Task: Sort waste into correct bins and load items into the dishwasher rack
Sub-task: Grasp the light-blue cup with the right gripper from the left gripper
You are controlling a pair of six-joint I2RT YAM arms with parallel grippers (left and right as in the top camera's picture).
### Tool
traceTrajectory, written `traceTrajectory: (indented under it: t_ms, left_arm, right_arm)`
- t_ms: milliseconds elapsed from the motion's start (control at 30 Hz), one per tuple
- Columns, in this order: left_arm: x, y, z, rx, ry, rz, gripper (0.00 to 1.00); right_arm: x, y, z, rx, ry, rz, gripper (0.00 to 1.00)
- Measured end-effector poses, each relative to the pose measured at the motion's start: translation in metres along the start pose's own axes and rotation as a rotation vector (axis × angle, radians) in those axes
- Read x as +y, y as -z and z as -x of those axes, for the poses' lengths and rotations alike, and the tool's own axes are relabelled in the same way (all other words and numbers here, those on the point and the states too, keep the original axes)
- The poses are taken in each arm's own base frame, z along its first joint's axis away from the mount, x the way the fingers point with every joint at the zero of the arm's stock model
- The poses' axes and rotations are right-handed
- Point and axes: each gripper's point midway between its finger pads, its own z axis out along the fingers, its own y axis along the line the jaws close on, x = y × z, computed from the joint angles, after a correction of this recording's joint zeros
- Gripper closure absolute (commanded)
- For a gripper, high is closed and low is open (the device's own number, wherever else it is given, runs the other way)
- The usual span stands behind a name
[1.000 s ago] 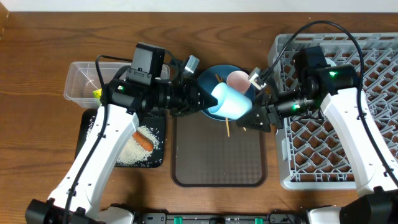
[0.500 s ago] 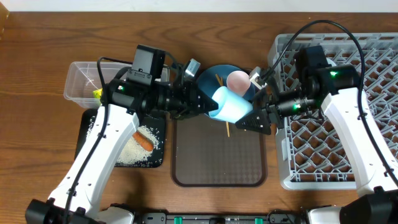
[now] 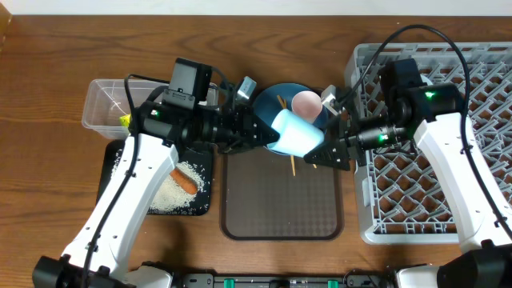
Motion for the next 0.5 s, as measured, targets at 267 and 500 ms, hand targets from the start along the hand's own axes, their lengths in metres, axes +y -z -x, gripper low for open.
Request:
traceTrajectory:
  t_ms: [267,500]
  left_arm:
    - [0.013,0.000,-0.008,0.016,0.061,0.056,0.94]
    - [0.012,-0.002,-0.006,0.013,0.030,0.052,0.94]
  right_arm:
    - [-0.005,0.001,-0.004,0.012,-0.008,-0.023,0.46]
    - [-0.006,0.001,-0.001,0.004,0.014,-0.023,0.02]
